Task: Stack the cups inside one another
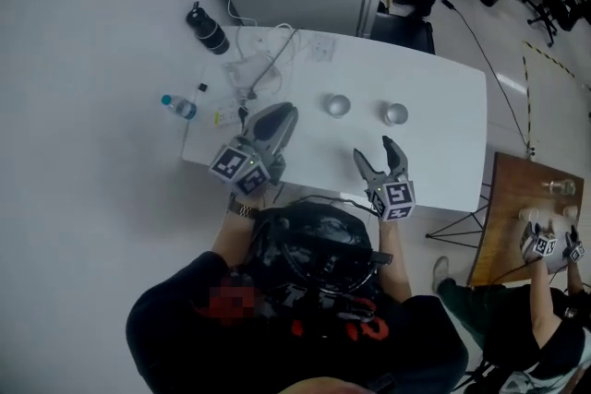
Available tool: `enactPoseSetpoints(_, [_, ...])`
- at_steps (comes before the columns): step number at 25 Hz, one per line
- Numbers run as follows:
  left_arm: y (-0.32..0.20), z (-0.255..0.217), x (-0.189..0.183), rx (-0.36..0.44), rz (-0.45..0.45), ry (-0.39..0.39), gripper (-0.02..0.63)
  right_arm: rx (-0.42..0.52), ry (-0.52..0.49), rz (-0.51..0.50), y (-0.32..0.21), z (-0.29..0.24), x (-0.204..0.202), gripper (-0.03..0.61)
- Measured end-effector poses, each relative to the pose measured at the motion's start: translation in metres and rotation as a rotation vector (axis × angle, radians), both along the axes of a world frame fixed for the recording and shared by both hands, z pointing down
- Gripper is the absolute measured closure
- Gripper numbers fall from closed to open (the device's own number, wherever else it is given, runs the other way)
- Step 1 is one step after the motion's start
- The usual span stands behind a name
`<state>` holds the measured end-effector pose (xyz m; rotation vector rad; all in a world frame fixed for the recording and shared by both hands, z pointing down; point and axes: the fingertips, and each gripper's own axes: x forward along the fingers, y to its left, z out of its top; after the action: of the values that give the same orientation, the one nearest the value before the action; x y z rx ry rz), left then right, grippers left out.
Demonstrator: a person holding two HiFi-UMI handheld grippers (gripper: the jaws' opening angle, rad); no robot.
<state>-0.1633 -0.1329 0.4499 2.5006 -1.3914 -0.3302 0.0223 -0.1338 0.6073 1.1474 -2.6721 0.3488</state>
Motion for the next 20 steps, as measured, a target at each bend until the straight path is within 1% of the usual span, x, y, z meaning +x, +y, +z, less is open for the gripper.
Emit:
enactPoseSetpoints(4, [0.007,0.015,-0.006,-0.007,-0.005,-0.03,0.555,0.007,0.082,-0.035,-0.002,0.02,-0.012,0.215])
enactPoseSetpoints(5, [0.009,0.018,-0.008,-0.011,-0.006,-0.031,0.555,0.0,0.093,-0.036,-0.005,0.026,-0.015,0.183])
enactPoseSetpoints(7, [0.012,0.026,-0.013,-0.025,-0.01,-0.032,0.555,-0.017,0.116,-0.042,-0.009,0.039,-0.021,0.177])
enactPoseSetpoints(8, [0.012,0.027,-0.015,-0.027,-0.017,-0.03,0.555,-0.022,0.13,-0.048,-0.011,0.045,-0.024,0.155])
enactPoseSetpoints(11, [0.014,0.037,-0.025,-0.036,-0.032,-0.029,0.555,-0.031,0.18,-0.057,-0.025,0.065,-0.034,0.146])
enactPoseSetpoints(12, [0.014,0.038,-0.029,-0.034,-0.04,-0.028,0.555,-0.038,0.195,-0.063,-0.031,0.073,-0.039,0.109])
enactPoseSetpoints(15, [0.016,0.038,-0.044,-0.028,-0.081,-0.023,0.555,-0.069,0.229,-0.096,-0.05,0.098,-0.053,0.109])
enactPoseSetpoints(20, [0.024,0.044,-0.066,-0.044,-0.154,-0.022,0.555,-0.12,0.285,-0.133,-0.08,0.136,-0.07,0.109])
